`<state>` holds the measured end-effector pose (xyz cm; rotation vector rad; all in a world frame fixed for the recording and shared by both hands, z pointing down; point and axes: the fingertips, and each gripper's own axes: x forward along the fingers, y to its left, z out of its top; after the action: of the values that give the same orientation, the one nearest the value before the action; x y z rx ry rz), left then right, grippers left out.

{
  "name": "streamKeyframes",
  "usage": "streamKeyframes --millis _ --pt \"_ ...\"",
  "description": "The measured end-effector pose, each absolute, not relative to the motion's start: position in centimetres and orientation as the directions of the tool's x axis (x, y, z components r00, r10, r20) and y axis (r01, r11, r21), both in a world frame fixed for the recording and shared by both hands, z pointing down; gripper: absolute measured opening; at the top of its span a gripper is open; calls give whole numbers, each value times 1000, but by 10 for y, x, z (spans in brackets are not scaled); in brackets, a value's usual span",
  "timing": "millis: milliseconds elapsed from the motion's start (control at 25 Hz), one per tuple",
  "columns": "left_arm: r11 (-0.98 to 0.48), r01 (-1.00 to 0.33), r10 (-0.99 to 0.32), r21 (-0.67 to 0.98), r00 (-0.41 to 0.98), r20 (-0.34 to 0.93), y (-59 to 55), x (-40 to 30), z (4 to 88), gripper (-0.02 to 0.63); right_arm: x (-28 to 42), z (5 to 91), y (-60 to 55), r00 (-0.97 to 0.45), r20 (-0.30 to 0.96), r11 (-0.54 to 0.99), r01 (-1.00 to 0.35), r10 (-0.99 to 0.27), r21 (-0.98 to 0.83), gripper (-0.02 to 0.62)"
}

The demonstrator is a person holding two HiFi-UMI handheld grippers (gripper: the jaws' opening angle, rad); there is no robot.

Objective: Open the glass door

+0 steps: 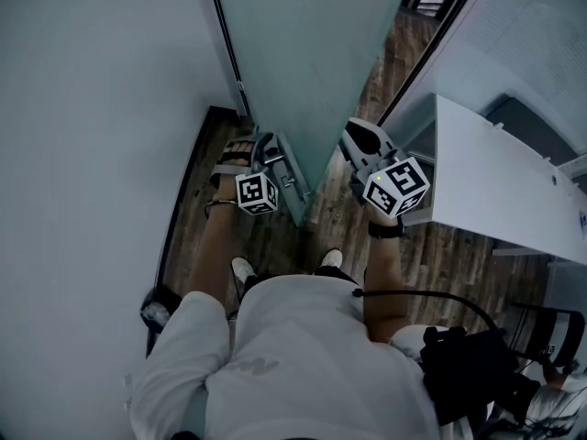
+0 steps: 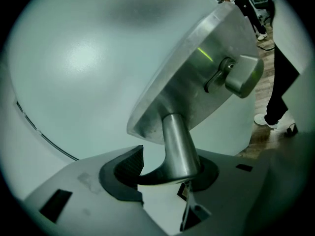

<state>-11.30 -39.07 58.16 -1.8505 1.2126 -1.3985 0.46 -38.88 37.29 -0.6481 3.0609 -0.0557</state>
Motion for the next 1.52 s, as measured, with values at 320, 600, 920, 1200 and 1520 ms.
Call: streamKeyframes --millis 320,600,920,1200,1520 --pt "-472 -342 -874 -813 59 483 -363 -155 582 175 -42 392 -359 -953 126 960 -270 -277 68 3" --pt "-468 -355 -874 -809 56 482 -321 -204 601 181 -101 423 -308 -964 214 974 -114 -156 194 3" --pt "-519 -291 -852 -804 90 516 -295 -245 600 181 -149 457 -277 -943 327 950 40 -67 311 5" --pt "-569 -177 -823 -803 119 556 -270 -288 607 181 -191 500 -243 -890 453 886 174 -46 431 103" --pt "-547 -147 -837 -824 96 538 -239 -348 596 187 -235 529 -221 -831 548 808 259 -92 529 163"
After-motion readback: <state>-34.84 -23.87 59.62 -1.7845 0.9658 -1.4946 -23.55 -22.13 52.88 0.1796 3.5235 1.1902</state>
